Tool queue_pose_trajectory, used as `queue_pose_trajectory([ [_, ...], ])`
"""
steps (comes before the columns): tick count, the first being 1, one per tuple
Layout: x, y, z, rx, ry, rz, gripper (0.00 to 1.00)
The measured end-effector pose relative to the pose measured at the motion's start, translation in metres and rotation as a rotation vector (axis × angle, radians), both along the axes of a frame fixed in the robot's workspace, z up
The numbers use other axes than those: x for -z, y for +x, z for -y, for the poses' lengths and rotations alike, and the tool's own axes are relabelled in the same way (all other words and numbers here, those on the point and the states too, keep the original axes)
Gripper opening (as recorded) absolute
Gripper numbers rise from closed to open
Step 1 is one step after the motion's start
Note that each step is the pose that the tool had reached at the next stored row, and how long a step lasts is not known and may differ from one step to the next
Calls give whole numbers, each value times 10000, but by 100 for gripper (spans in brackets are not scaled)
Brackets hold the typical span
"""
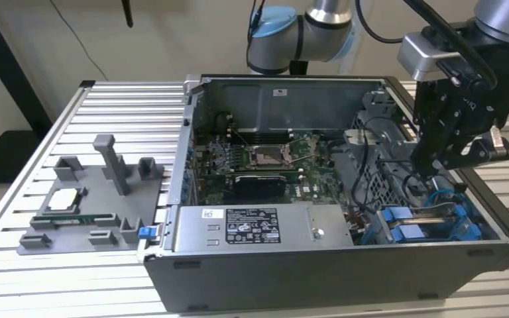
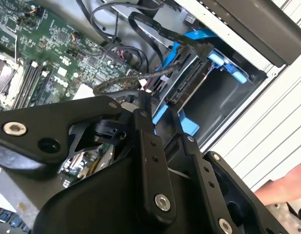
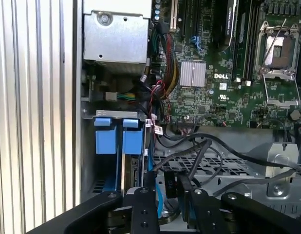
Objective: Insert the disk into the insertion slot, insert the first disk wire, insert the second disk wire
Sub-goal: 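Insert the first disk wire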
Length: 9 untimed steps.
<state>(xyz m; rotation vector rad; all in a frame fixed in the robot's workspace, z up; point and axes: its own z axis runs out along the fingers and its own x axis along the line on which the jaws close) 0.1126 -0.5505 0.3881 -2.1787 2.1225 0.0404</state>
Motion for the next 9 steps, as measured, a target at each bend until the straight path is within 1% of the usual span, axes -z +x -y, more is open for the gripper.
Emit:
queue_pose_trajectory([
  [3, -1, -7, 0, -92, 146, 11, 100],
  [5, -1, -7, -1, -175, 205, 39, 100],
  [7, -1, -8, -1, -294, 260, 87, 100],
  [9, -2, -7, -1, -364, 286, 127, 100],
])
